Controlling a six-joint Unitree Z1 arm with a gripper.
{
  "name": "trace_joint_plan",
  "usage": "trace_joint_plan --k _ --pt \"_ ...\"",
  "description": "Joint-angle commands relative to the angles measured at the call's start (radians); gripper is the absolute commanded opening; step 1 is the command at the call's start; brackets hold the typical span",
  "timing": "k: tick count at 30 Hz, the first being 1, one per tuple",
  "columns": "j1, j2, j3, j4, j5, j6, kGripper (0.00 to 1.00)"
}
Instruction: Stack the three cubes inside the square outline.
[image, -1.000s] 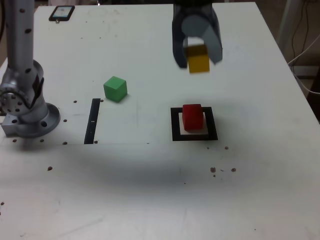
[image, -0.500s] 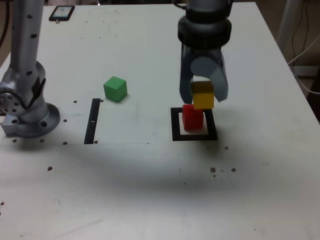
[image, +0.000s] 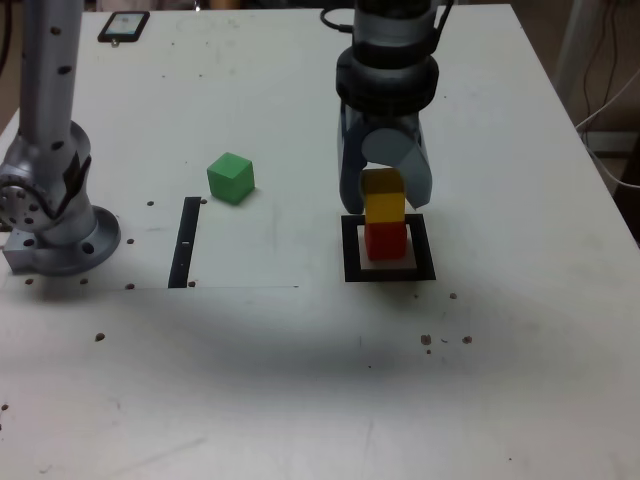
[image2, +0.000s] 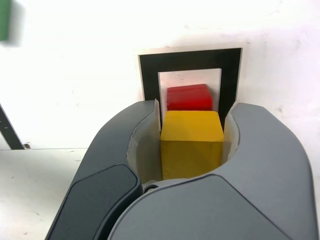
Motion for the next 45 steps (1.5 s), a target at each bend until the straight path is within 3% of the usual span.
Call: trace_joint_plan --k 1,21,24,30,36,40,45 --pt "0.001 -0.004 0.005 -0.003 -0.001 -0.006 0.13" --pt "0.002 0.011 0.027 -0.039 -0.006 -0.006 0.16" --pt "0.002 0.017 0.034 -0.039 -0.004 -0.006 0.26" --pt "0.002 0.028 0.044 -0.049 -0.002 -0.004 0.64" --pt "0.004 0.022 0.041 -0.067 0.015 -0.002 0.91" --pt "0.006 0.017 0.039 -0.066 0.023 -0.002 0.99" --pt "0.006 0.008 0.044 -0.058 0.023 -0.002 0.99"
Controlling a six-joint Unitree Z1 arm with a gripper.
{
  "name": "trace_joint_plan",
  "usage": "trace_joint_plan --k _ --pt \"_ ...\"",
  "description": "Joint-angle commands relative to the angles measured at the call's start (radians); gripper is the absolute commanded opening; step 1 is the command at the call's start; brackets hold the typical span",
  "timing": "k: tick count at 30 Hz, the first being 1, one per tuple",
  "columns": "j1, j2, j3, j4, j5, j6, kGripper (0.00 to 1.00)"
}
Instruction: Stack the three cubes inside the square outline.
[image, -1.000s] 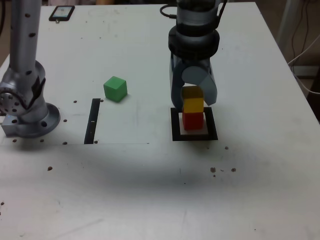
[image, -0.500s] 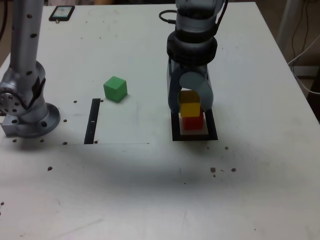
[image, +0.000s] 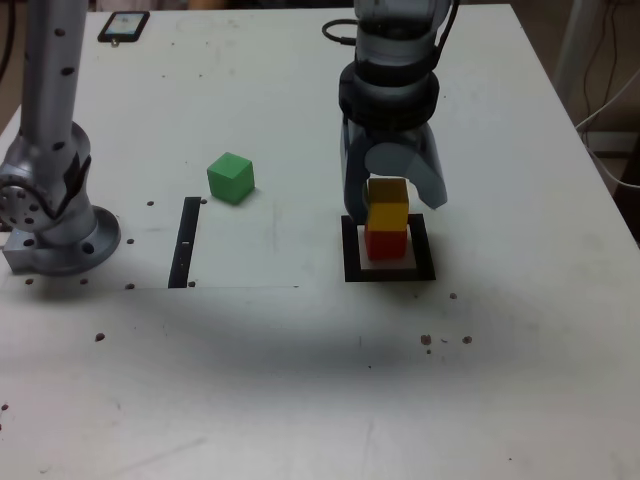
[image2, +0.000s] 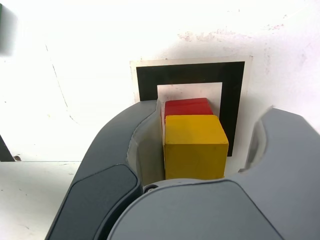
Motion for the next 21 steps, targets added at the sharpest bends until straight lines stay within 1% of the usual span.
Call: trace_joint_plan --k 1,7,10,13,17,21 --pt "0.002 -0.015 0.003 0.007 0.001 0.000 0.99" --pt "0.002 -0.060 0.029 0.018 0.002 -0.020 0.99" --pt "0.008 -0.099 0.030 0.043 0.012 -0.021 0.99" --pt "0.028 -0.145 0.029 0.088 0.032 0.007 0.99" --pt "0.082 -0.202 0.047 0.134 0.066 0.112 0.99" --pt "0.153 -0.226 0.078 0.137 0.072 0.292 0.99"
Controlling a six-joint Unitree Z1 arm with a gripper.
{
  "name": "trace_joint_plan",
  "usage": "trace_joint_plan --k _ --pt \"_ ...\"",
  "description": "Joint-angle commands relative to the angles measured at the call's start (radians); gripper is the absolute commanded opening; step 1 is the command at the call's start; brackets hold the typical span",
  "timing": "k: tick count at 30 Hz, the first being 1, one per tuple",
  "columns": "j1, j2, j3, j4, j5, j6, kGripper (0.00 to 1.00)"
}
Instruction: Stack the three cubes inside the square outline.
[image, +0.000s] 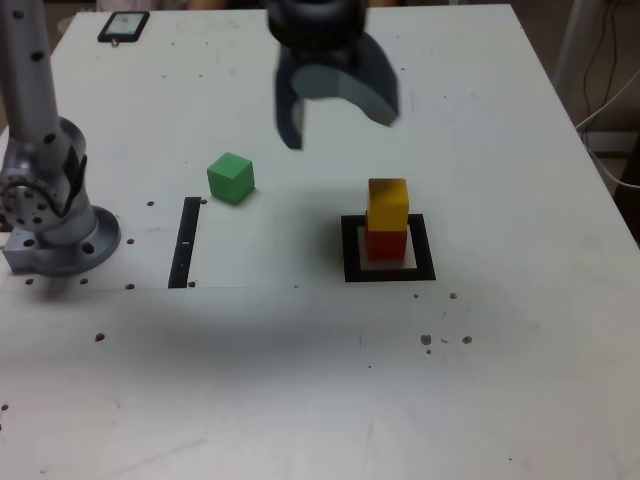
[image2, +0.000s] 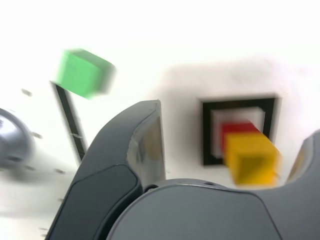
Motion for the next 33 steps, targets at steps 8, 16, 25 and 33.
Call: trace_joint_plan --k 8,16,25,33 --pt "0.166 -0.064 0.141 -0.029 0.069 0.267 0.99" --pt "0.289 -0.072 0.251 -0.024 0.094 0.415 0.99" --pt "0.312 -0.072 0.384 -0.067 0.123 0.480 0.99" --pt "0.272 -0.074 0.428 -0.157 0.084 0.522 0.97"
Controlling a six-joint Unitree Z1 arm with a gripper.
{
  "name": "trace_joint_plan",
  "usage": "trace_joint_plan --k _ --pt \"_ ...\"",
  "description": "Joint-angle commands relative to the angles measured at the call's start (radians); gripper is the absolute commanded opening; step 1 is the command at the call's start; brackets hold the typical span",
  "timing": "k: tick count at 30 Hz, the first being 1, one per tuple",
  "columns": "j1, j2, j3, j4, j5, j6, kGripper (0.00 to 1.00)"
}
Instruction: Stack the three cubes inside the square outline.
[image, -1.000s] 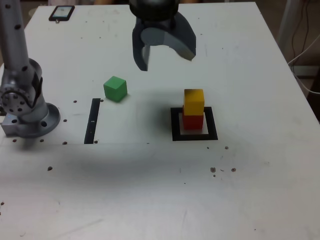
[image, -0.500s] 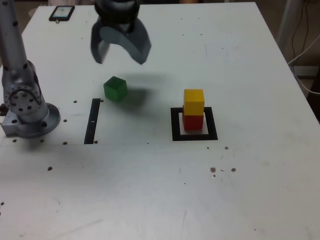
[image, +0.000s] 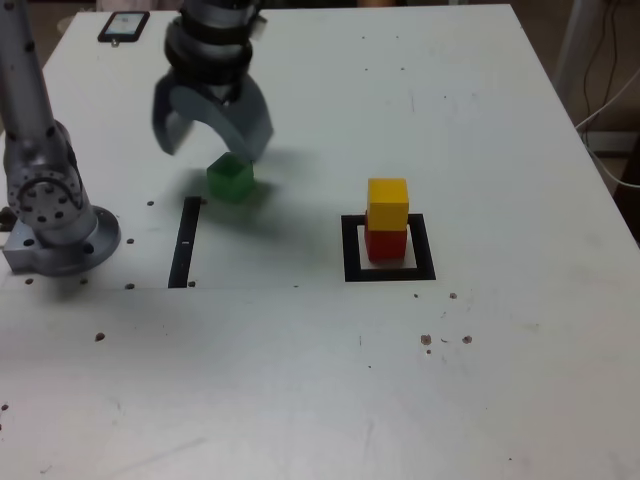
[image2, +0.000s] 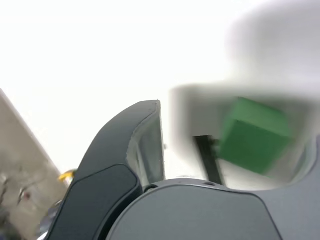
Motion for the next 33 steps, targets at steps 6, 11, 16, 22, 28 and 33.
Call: trace_joint_plan --k 6,11,16,22,28,33 --pt "-0.070 0.018 0.017 -0.085 -0.016 0.008 0.94" --pt "-0.081 0.028 0.056 -0.139 -0.023 0.008 0.93" --pt "-0.081 0.036 0.068 -0.135 -0.026 0.007 0.92" --pt "-0.079 0.053 0.068 -0.133 -0.029 0.003 0.80" --pt "-0.073 0.062 0.049 -0.121 -0.031 -0.003 0.54" --pt "-0.072 0.081 0.047 -0.131 -0.034 -0.003 0.32"
